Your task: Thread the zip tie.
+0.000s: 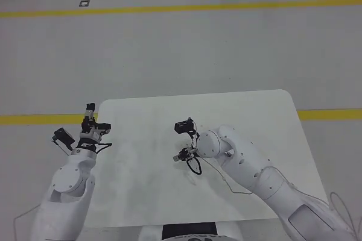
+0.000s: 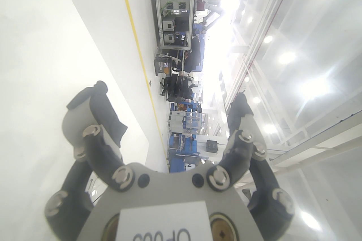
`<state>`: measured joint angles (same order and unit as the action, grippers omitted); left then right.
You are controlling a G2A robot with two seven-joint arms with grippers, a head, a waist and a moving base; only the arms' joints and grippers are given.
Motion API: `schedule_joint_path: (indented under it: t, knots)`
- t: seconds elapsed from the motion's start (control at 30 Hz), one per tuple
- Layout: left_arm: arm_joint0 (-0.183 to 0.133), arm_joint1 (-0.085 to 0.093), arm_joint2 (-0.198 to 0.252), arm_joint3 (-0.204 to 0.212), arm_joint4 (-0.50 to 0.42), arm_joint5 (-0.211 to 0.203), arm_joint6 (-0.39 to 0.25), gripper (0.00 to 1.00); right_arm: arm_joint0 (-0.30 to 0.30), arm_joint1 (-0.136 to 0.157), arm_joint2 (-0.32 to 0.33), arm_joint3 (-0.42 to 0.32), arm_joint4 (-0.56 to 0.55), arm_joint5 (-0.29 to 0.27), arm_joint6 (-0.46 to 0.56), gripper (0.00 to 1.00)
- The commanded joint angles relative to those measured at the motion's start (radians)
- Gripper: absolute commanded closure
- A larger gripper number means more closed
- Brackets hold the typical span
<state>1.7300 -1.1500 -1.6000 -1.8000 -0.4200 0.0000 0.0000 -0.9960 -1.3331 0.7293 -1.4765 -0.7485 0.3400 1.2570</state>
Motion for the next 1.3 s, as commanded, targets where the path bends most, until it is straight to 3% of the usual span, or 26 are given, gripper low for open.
schedule_joint_path:
  t: [0.0,0.37,0.53,0.7,1.27]
  knots:
    - [0.0,0.0,0.0,0.0,0.0,0.0,0.0,0.0,-0.002,0.0,0.0,0.001,-0.004,0.0,-0.008,0.0]
    - [0.0,0.0,0.0,0.0,0.0,0.0,0.0,0.0,-0.028,-0.024,0.028,0.024,-0.072,0.0,-0.031,0.0]
    - [0.0,0.0,0.0,0.0,0.0,0.0,0.0,0.0,-0.048,-0.043,0.061,0.031,-0.1,0.0,-0.029,0.36]
    - [0.0,0.0,0.0,0.0,0.0,0.0,0.0,0.0,-0.066,-0.061,0.088,0.037,-0.141,0.0,-0.028,0.51]
    - [0.0,0.0,0.0,0.0,0.0,0.0,0.0,0.0,-0.128,-0.142,0.191,0.044,-0.346,0.0,0.039,0.55]
